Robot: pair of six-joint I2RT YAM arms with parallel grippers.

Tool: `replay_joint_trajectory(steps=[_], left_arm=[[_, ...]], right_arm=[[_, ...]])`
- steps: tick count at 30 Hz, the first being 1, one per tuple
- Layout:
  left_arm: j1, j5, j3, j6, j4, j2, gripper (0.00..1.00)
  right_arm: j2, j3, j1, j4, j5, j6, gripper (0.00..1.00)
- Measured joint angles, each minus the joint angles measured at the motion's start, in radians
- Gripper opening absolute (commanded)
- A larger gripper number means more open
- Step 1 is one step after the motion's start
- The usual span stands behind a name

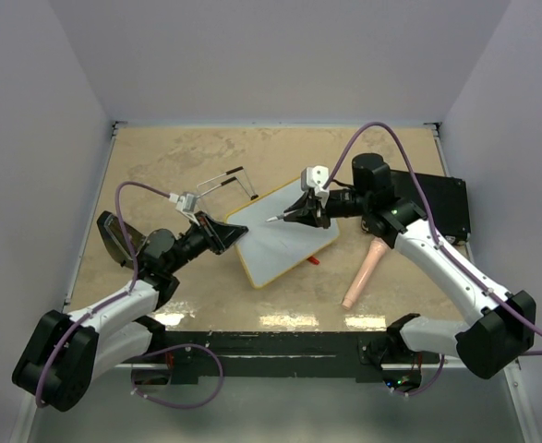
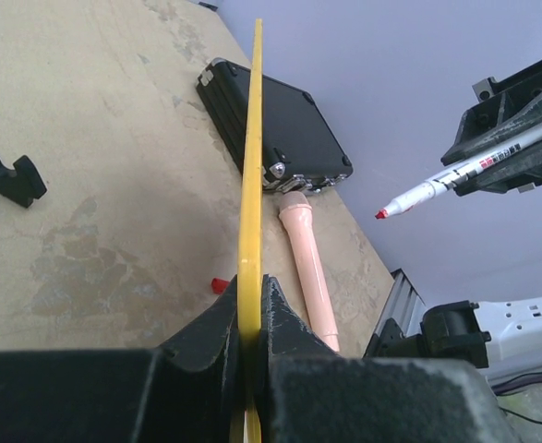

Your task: Write a sentence on the whiteboard

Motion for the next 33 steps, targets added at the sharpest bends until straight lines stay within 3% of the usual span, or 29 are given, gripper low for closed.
replay_joint_trajectory(steps=[18, 33], left_arm=[[0.006, 0.101, 0.000, -0.051, 0.120, 0.057, 0.00], [0.006, 0.062, 0.000, -0.049, 0.116, 0.043, 0.00]], right_arm=[[-0.041, -0.050, -0.032, 0.048, -0.062, 0.037, 0.00], [-0.081, -0.099, -0.064, 0.065, -0.161, 0.035, 0.00]])
